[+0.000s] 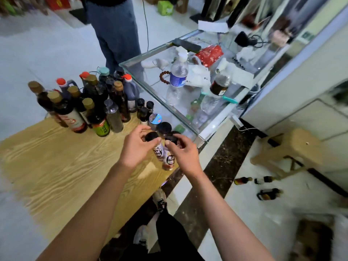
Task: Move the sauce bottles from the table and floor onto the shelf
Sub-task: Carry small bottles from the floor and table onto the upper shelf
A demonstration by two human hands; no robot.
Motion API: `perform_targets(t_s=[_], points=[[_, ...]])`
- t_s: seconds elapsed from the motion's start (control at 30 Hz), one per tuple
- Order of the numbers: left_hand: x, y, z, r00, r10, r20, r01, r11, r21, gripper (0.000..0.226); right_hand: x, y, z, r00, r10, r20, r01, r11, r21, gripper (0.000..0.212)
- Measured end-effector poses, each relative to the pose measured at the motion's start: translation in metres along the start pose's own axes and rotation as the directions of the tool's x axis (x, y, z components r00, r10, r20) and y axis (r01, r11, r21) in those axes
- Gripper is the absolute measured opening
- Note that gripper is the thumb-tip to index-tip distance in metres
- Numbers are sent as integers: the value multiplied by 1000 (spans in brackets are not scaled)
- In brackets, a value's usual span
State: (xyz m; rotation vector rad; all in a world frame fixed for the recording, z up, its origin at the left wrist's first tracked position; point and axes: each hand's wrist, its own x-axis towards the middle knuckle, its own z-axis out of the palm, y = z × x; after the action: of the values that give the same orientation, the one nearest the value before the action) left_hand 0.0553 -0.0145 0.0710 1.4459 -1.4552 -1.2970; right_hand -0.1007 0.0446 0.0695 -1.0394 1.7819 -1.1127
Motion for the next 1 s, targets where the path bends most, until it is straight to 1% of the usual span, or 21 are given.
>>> perform_targets(t_s=[0.07, 0.13, 0.2, 0.27, 0.3, 0.33, 0.4, 0.47, 0.53, 0.67, 0.73, 0.8, 1.0], points=[[-11, 6, 9, 996, 40, 77, -37, 998, -47, 43, -17, -4, -15, 997, -19, -75, 21, 1000, 18, 21], [-18, 13, 24, 988, 64, 140, -56, 997, -60, 46, -32, -9, -32, 990, -26, -142, 26, 1000, 4, 23], [-29, 27, 43, 977, 93, 194, -83, 995, -61, 57, -48, -11, -54, 978, -20, -209, 21, 1000, 2, 35], [-41, 46, 62, 964, 108, 242, -89, 992, -87, 75, -67, -15, -80, 960, -21, -281, 27, 999, 17, 34], [-45, 54, 71, 960, 110, 258, -86, 991, -101, 75, -75, -17, -91, 949, -22, -315, 33, 999, 32, 29], [-51, 63, 81, 953, 117, 281, -90, 990, -107, 71, -86, -18, -105, 936, -18, -352, 38, 998, 51, 25], [-64, 79, 105, 934, 140, 328, -108, 988, -112, 58, -106, -18, -132, 902, -11, -432, 49, 996, 76, 23], [-79, 97, 128, 910, 152, 385, -116, 987, -115, 43, -124, -16, -157, 869, -9, -494, 55, 995, 78, 27], [-98, 114, 158, 880, 176, 440, -138, 983, -119, 38, -147, -11, -188, 826, 0, -564, 59, 995, 86, 35], [-148, 148, 218, 803, 221, 554, -189, 975, -115, 47, -200, 1, -254, 724, -6, -690, 68, 996, 63, 37], [-184, 168, 249, 748, 255, 612, -229, 966, -122, 44, -233, 11, -290, 661, -5, -750, 65, 997, 50, 38], [-218, 184, 278, 700, 274, 659, -249, 959, -135, 40, -266, 18, -323, 608, 0, -794, 72, 996, 55, 34], [-350, 226, 368, 512, 362, 779, -379, 909, -173, 38, -386, 46, -424, 417, -12, -909, 54, 998, 11, 26]])
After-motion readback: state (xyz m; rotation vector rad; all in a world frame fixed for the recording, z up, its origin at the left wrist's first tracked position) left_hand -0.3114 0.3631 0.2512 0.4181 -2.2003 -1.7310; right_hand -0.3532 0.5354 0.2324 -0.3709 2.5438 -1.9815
